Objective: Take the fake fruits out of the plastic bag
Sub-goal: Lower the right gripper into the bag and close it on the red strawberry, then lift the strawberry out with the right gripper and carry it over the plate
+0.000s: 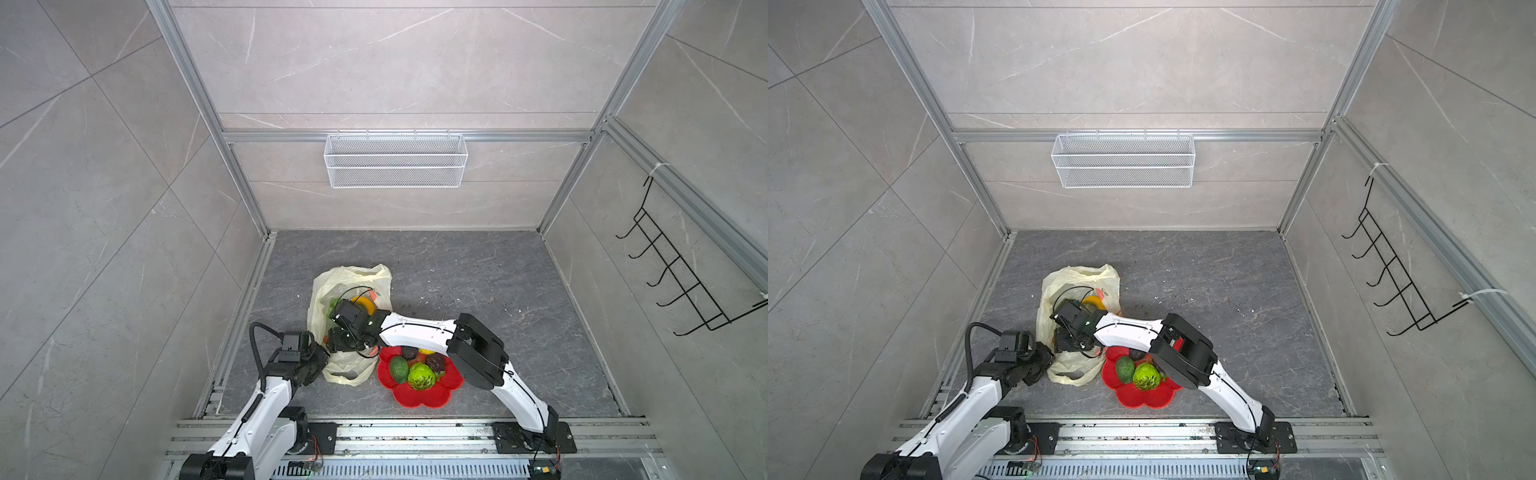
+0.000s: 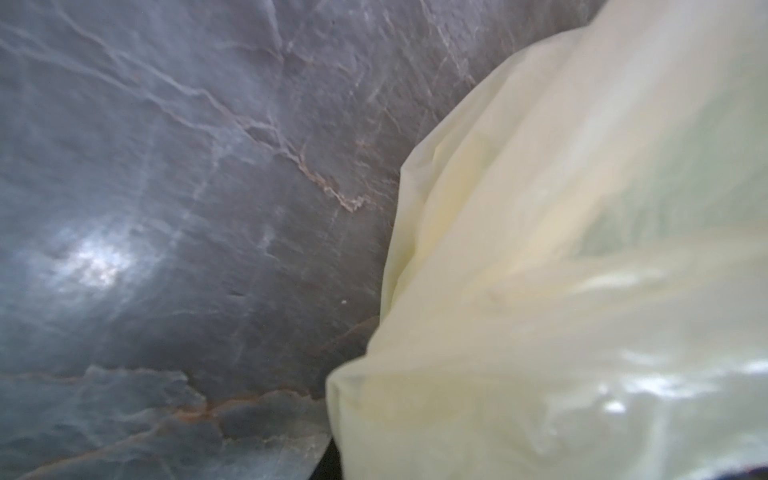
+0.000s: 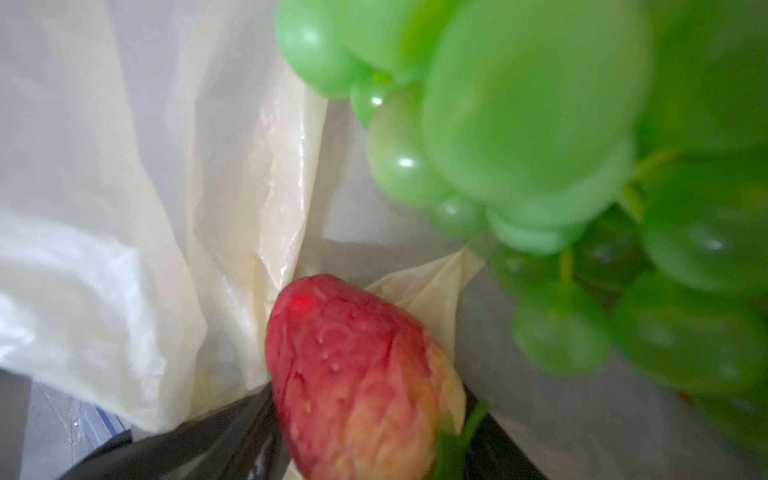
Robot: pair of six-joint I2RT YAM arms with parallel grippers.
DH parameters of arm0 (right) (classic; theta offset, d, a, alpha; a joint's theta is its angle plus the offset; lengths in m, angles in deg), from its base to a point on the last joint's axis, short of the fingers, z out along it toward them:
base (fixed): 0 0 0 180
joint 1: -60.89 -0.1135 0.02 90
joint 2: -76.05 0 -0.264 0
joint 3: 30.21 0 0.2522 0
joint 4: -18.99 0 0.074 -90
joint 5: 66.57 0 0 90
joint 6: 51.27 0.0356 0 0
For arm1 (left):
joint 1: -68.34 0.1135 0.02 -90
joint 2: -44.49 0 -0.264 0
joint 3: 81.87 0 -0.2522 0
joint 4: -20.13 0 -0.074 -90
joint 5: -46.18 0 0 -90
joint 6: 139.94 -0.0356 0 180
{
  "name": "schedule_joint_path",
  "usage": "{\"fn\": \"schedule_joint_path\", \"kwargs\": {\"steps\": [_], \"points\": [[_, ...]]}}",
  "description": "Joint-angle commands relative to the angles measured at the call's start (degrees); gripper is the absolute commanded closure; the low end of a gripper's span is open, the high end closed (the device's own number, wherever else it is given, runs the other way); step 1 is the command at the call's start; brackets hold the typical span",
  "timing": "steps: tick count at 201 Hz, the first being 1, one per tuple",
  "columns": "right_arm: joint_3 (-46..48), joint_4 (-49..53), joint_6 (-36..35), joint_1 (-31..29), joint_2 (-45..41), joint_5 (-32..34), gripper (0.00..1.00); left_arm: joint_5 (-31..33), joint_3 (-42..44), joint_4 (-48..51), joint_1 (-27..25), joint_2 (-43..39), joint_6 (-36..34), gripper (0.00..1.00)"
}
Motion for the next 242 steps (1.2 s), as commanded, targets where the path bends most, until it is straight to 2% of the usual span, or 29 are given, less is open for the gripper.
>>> {"fn": "schedule_joint_path", "kwargs": {"steps": [1, 69, 142, 197, 242], "points": [[1.63, 0.23, -1.40, -0.32, -1.65, 2.35, 0.38, 0.63, 0.32, 2.19, -0.17, 0.19, -1.07, 0.86], [2.38, 1.22, -3.72, -0.54, -4.54, 7.10, 0.45, 0.16, 0.26, 1.93, -0.18, 0.37, -1.50, 0.86], [2.84, 5.81, -8.02, -2.44, -10.09, 13.94, 0.45, 0.85, -1.97, 2.19, -0.17, 1.45, -3.69, 0.86], [9.53, 10.85, -11.50, -2.61, -20.79, 15.53, 0.45, 1.46, -6.38, -0.86, -0.17, 5.65, -8.69, 0.88], [16.37, 19.33, -14.72, -2.61, -30.87, 18.95, 0.45, 3.00, -10.89, -2.92, -0.17, 9.15, -12.82, 0.90]]}}
